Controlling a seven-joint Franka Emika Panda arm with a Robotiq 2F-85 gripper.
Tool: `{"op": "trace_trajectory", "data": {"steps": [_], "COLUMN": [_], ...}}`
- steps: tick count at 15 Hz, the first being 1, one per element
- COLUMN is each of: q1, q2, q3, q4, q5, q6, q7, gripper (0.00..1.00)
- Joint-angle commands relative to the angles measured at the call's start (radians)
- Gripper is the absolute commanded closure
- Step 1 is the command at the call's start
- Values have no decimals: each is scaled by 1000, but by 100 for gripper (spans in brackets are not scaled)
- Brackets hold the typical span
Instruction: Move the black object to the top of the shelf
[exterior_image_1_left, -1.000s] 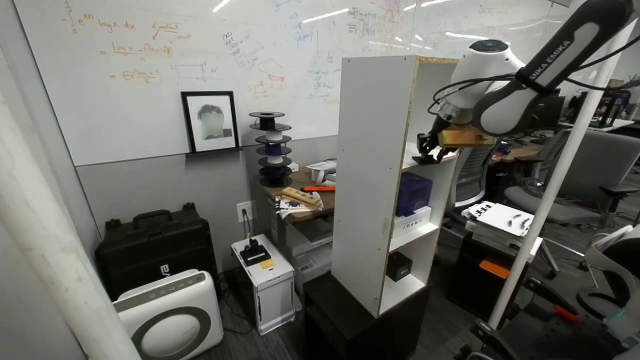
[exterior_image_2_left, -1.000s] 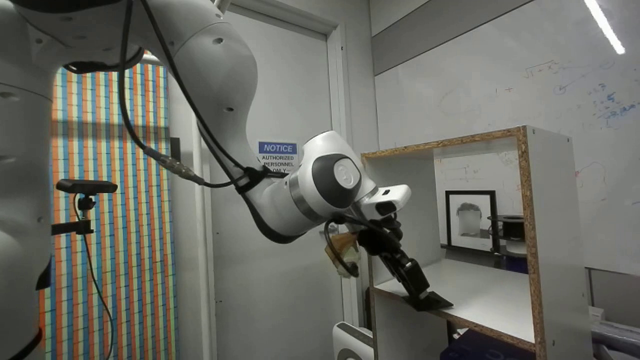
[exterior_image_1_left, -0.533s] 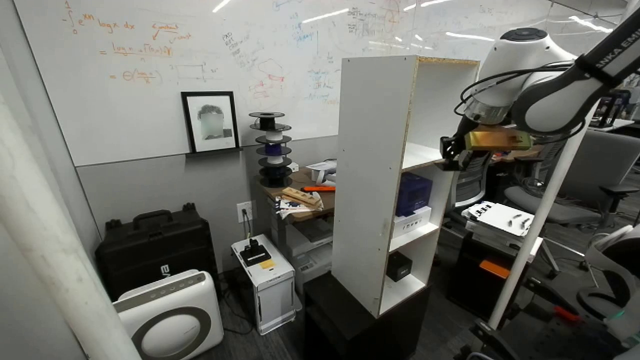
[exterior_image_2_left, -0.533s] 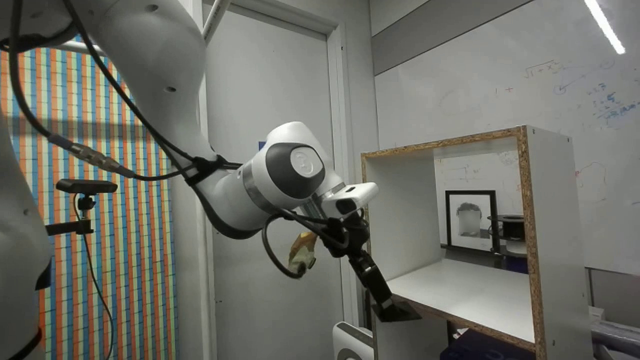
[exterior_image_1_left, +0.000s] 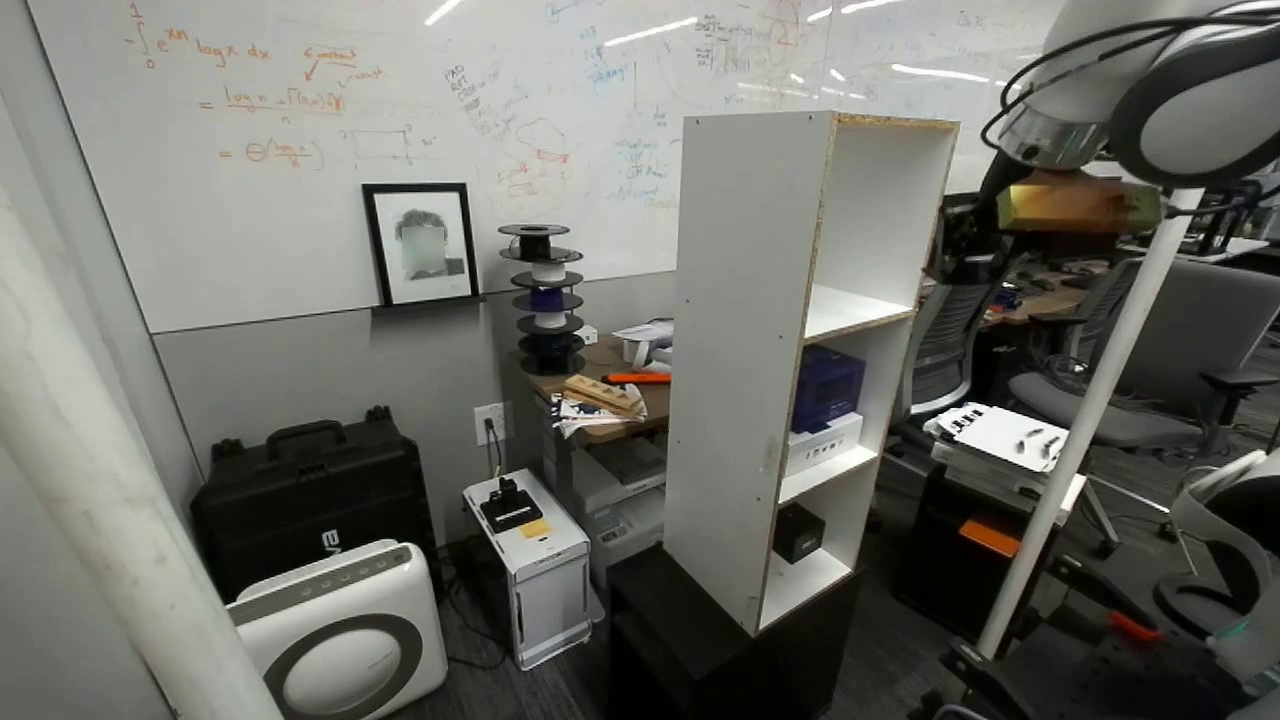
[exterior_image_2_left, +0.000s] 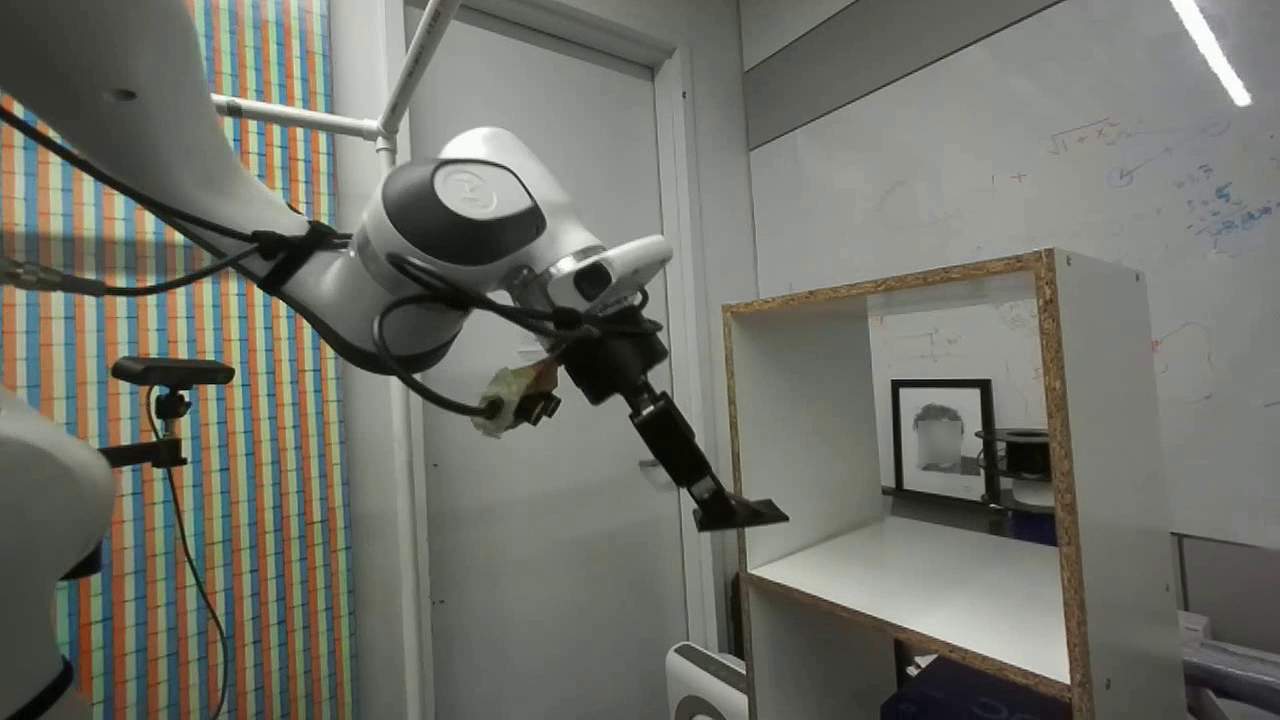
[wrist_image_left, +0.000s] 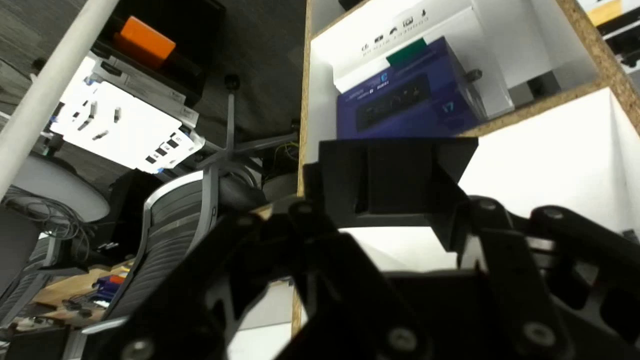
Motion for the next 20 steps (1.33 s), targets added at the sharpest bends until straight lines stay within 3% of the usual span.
{"op": "trace_trajectory", "data": {"steps": [1,6,11,20], "q1": [-74,-152,-235,-247], "q2": [-219,-273,-117,241], "q3": [76,120,148,152], "q4": [-19,73,225,646], "q5": [98,306,452,616], "q6": [-55,-1,71,5], "q7": [-103,-253,-320,-391], "gripper": [75,75,75,75]}}
